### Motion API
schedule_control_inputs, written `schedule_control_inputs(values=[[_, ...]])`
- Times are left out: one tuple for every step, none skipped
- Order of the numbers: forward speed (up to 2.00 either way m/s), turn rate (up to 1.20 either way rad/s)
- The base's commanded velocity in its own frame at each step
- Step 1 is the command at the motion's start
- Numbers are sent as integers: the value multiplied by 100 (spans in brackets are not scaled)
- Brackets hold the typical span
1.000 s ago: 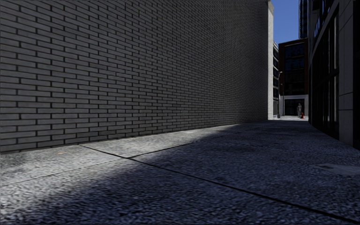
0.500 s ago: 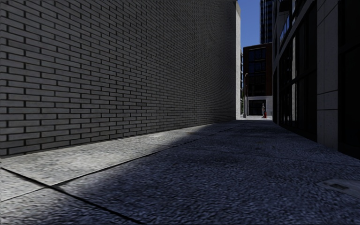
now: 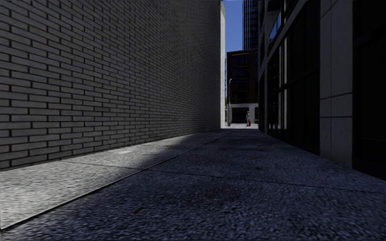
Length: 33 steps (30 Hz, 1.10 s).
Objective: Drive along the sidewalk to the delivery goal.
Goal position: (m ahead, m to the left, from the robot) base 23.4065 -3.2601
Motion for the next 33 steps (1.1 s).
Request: schedule_control_inputs(values=[[200, -45], [200, -45], [200, -45], [200, -45], [200, -45], [200, -45], [200, -45], [200, -45], [200, -45], [200, -45], [200, -45], [200, -45], [200, -45], [200, -45], [200, -45], [200, -45], [200, -45], [200, -45], [200, -45], [200, -45], [200, -45], [200, -45], [200, -45], [200, -45], [200, -2], [200, 0], [200, 0], [200, 0], [200, 0], [200, 0], [200, 0], [200, 0], [200, 0]])
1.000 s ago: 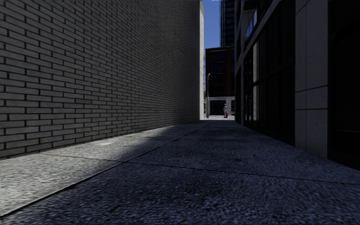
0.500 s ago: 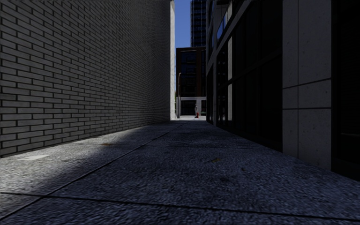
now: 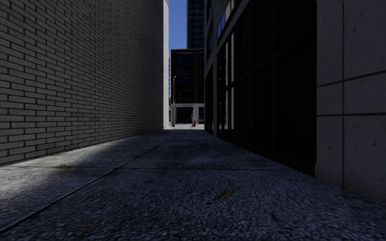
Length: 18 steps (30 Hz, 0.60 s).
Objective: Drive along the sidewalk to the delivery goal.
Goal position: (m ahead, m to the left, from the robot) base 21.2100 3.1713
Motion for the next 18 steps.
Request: schedule_control_inputs(values=[[200, 0], [200, 0], [200, 0], [200, 0], [200, 0], [200, 0], [200, 0], [200, 0], [200, 0], [200, 0], [200, 0], [200, 0], [200, 0], [200, 0], [200, 0], [200, 0], [200, 0], [200, 0]])
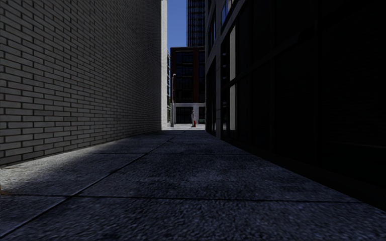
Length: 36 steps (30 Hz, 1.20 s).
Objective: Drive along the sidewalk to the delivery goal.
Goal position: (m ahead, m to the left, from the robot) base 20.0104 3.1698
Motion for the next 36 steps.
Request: schedule_control_inputs(values=[[200, 0], [200, 0], [200, 0], [200, 0], [200, 0], [200, 0], [200, 0], [200, 0], [200, 0], [200, 0], [200, 0], [200, 0], [200, 0], [200, 0], [200, 0], [200, 0], [200, 0], [200, 0], [200, 0], [200, 0], [200, 0], [200, 0], [200, 0], [200, 0], [200, 0], [200, 0], [200, 0], [200, 0], [200, 0], [200, 0], [200, 0], [200, 0], [200, 0], [200, 0], [200, 0], [200, 0]])
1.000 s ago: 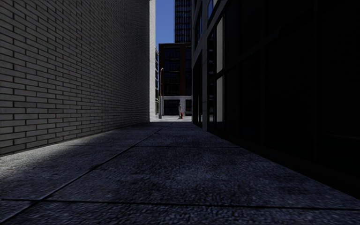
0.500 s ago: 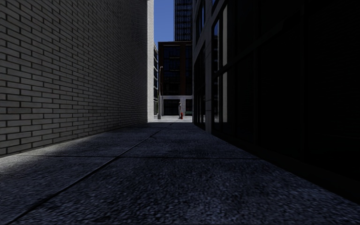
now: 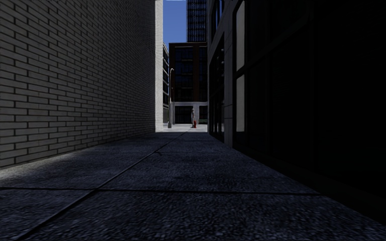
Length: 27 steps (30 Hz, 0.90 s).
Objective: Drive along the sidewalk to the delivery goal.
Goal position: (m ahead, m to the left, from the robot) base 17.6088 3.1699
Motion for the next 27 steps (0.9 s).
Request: schedule_control_inputs(values=[[200, 0], [200, 0], [200, 0], [200, 0], [200, 0], [200, 0], [200, 0], [200, 0], [200, 0], [200, 0], [200, 0], [200, 0], [200, 0], [200, 0], [200, 0], [200, 0], [200, 0], [200, 0], [200, 0], [200, 0], [200, 0], [200, 0], [200, 0], [200, 0], [200, 0], [200, 0], [200, 0]])
